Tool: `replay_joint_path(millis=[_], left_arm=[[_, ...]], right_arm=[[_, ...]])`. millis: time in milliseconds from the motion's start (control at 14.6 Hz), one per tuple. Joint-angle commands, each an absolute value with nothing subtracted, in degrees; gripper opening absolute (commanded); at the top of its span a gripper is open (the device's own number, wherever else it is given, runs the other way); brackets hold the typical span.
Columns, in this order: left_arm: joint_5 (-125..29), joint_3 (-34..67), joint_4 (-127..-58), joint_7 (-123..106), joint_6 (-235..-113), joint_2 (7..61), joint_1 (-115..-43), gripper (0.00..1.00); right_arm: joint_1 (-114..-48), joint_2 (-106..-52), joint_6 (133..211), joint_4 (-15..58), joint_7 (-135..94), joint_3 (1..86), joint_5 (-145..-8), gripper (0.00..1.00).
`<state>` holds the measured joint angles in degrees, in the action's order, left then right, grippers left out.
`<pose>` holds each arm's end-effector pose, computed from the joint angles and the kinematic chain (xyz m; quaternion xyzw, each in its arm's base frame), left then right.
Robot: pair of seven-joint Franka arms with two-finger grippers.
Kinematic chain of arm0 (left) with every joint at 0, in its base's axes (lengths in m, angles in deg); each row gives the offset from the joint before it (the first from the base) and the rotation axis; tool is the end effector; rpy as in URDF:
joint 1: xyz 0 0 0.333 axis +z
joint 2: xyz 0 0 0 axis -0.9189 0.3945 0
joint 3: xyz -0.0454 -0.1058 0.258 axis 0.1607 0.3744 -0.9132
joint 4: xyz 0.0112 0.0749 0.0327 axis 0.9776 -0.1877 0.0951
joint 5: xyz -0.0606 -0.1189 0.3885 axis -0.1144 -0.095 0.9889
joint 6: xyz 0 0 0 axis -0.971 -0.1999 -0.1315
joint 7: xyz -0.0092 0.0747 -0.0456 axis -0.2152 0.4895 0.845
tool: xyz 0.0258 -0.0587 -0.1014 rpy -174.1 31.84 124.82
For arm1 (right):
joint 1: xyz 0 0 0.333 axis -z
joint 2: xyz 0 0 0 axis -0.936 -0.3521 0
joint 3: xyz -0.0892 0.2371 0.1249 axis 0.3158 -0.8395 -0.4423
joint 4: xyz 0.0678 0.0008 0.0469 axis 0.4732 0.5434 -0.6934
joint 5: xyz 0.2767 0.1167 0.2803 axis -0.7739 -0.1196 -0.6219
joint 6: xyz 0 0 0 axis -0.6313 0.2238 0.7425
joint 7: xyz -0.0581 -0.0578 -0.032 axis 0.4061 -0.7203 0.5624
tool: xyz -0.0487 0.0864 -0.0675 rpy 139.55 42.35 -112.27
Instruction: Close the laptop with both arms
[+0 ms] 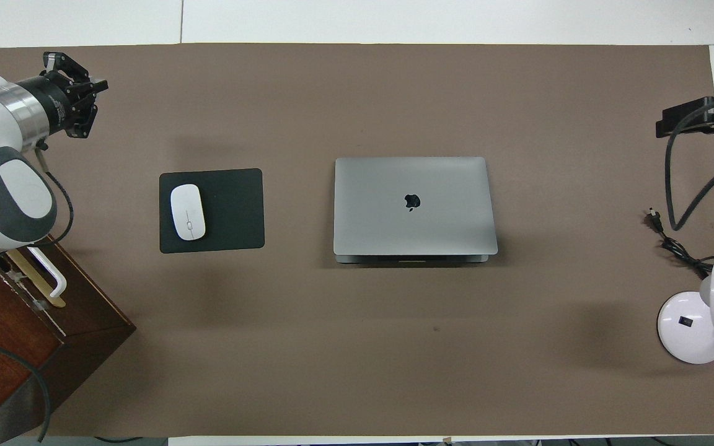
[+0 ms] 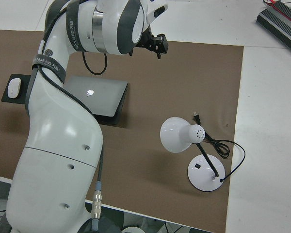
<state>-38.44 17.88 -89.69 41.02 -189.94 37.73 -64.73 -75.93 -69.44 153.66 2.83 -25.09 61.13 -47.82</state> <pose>0.6756 -0.0173 0.4062 0.7543 0.5797 0.1856 0.2459 0.6163 -0.0346 0.5759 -0.9975 0.0052 -0.0705 0.0005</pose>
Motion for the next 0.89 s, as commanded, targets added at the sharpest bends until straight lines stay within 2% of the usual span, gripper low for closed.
replay_joint_path(millis=[0, 206, 481, 549, 618, 824], left_arm=[[-35.29, 18.15, -84.14, 26.33, -178.12, 38.37, -61.77, 0.00], [-33.19, 17.20, -83.78, 14.80, -172.06, 37.93, -60.97, 0.00], [-19.50, 16.66, -78.96, 11.87, -151.87, 35.82, -61.84, 0.00], [-17.46, 16.83, -78.59, 12.04, -149.03, 35.65, -62.45, 0.43], [-16.48, 16.75, -78.59, 12.05, -147.43, 35.47, -63.16, 0.98], [-16.39, 17.01, -78.85, 11.70, -144.44, 34.42, -63.34, 1.00]], right_arm=[[-70.99, -67.89, 151.12, 1.73, -23.19, 55.66, -45.42, 1.00], [-62.29, -65.86, 149.89, 1.73, -23.36, 45.65, -45.24, 1.00], [-62.35, -65.33, 145.33, 1.04, -25.20, 45.62, -45.33, 1.00], [-62.44, -65.33, 143.92, 0.25, -25.47, 45.63, -45.33, 1.00], [-62.53, -65.33, 142.86, -0.63, -25.56, 45.63, -45.33, 1.00], [-62.62, -65.24, 140.48, -1.96, -25.65, 45.80, -45.24, 1.00]])
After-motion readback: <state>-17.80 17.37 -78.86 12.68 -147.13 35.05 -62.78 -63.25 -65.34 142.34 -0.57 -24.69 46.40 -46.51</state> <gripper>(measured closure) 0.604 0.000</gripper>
